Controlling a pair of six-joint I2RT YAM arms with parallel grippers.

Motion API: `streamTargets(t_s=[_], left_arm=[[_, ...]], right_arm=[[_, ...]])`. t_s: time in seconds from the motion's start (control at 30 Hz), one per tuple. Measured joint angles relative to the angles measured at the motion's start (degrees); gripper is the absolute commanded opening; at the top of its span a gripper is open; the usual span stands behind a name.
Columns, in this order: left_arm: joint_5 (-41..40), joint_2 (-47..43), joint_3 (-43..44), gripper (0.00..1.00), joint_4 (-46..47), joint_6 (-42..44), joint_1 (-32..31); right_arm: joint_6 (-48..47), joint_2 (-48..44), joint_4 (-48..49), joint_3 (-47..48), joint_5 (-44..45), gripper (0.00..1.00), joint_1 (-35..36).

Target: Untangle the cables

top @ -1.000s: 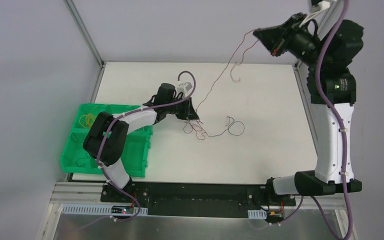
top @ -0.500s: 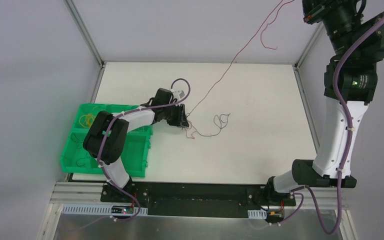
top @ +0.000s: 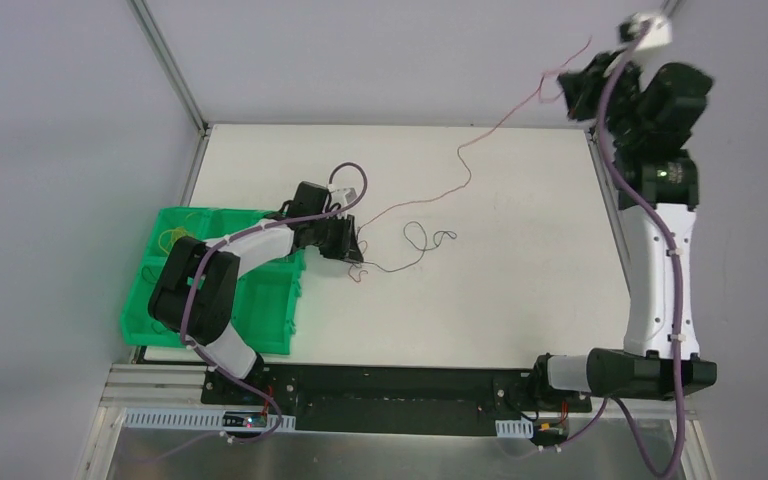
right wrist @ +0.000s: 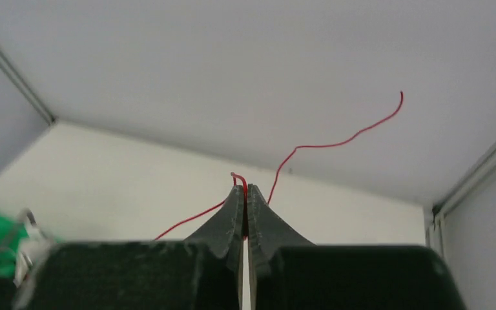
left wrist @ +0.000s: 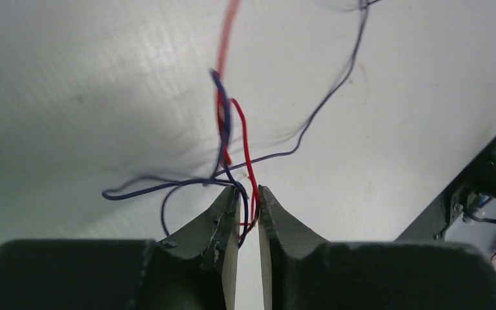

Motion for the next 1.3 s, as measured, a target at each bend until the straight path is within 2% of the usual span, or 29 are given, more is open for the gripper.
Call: streamTargets(t_s=[0.1, 0.13, 0.17, 0.23, 0.27, 0.33, 0.53, 0.6, 0.7, 0.77, 0.93, 1.03, 1.3], left_arm=[[3.3, -1.9, 1.0, 0.12, 0.1, 1.7, -0.7], [4.2, -2.1, 1.8, 0.12, 0.2, 2.3, -0.9], [4.9, -2.2, 2.4, 0.12, 0.5, 2.7, -1.2], [7.0, -2.2, 3.7, 0.18, 1.0, 3.9, -1.6], [7.7, -2.2, 4.0, 0.22, 1.2, 4.4, -1.6], [9.9, -2.2, 4.3, 0.28, 1.6, 5.9, -1.9], [14.1, -4.3, 4.1, 0.32, 0.3, 11.3, -1.9], [14.5, -5.8, 3.7, 0.38, -0.2, 12.8, -1.9], [15.7, -7.8, 2.7, 0.56, -0.5, 12.8, -0.6], [17.3, -8.7, 1.9, 0.61, -0.5, 11.2, 1.9], [19.1, -11.5, 1.2, 0.64, -1.4, 7.6, 9.5], [19.2, -14.3, 1.2, 0.65, -2.9, 6.7, 11.5], [19.2, -16.9, 1.2, 0.66, -5.2, 5.3, 14.7]], right_arm=[[-6.5, -2.3, -3.6, -17.0, -2.0, 0.00, 0.0], [-9.0, -2.4, -4.5, -22.6, -1.9, 0.03, 0.0], [-12.0, -1.8, -5.8, -29.0, -1.3, 0.18, 0.0], [-16.1, 1.1, -9.6, -35.6, 0.2, 0.53, -0.2], [-18.0, 3.6, -12.2, -37.0, 0.5, 0.65, -0.3], [-20.4, 8.0, -16.2, -37.2, -0.4, 0.76, -0.7], [-23.5, 9.0, -21.3, -34.0, -12.2, 0.77, 1.6], [-25.3, 9.2, -21.3, -32.6, -14.9, 0.77, 5.9], [-27.7, 11.6, -20.5, -30.0, -17.6, 0.76, 13.7], [-29.6, 14.9, -18.4, -28.4, -18.3, 0.75, 18.4], [-33.6, 26.8, -14.9, -24.0, -17.6, 0.72, 24.7], [-33.7, 33.9, -14.3, -19.3, -17.6, 0.72, 26.9], [-37.4, 40.0, -11.1, -16.4, -16.6, 0.72, 32.1]])
